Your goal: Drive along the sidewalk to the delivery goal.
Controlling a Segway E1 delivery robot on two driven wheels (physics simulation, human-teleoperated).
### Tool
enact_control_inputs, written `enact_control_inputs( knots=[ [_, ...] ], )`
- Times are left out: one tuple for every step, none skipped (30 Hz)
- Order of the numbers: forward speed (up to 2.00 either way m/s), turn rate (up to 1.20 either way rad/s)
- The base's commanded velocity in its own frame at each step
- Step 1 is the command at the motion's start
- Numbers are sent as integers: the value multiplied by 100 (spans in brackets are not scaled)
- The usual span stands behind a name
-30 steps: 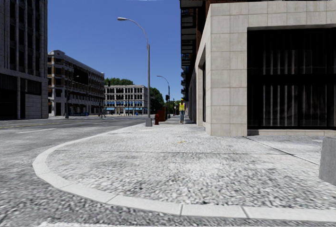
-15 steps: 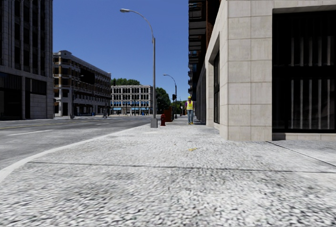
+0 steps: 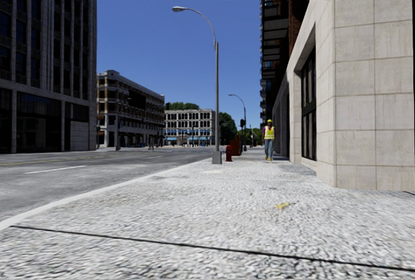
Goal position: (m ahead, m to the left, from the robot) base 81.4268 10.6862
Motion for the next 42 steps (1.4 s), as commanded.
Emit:
enact_control_inputs(
  knots=[
    [200,0],
    [200,0],
    [200,0],
    [200,0],
    [200,0],
    [200,0],
    [200,0],
    [200,0],
    [200,0],
    [200,0],
    [200,0],
    [200,0],
    [200,0],
    [200,0],
    [200,0],
    [200,0],
    [200,0],
    [200,0],
    [200,0],
    [200,0],
    [200,0],
    [200,0],
    [200,0],
    [200,0],
    [200,0],
    [200,0],
    [200,0],
    [200,0],
    [200,0],
    [200,0],
    [200,0],
    [200,0],
    [200,0],
    [200,0],
    [200,0],
    [200,0],
    [200,0],
    [200,0],
    [200,0],
    [200,0],
    [200,0],
    [200,0]
  ],
)
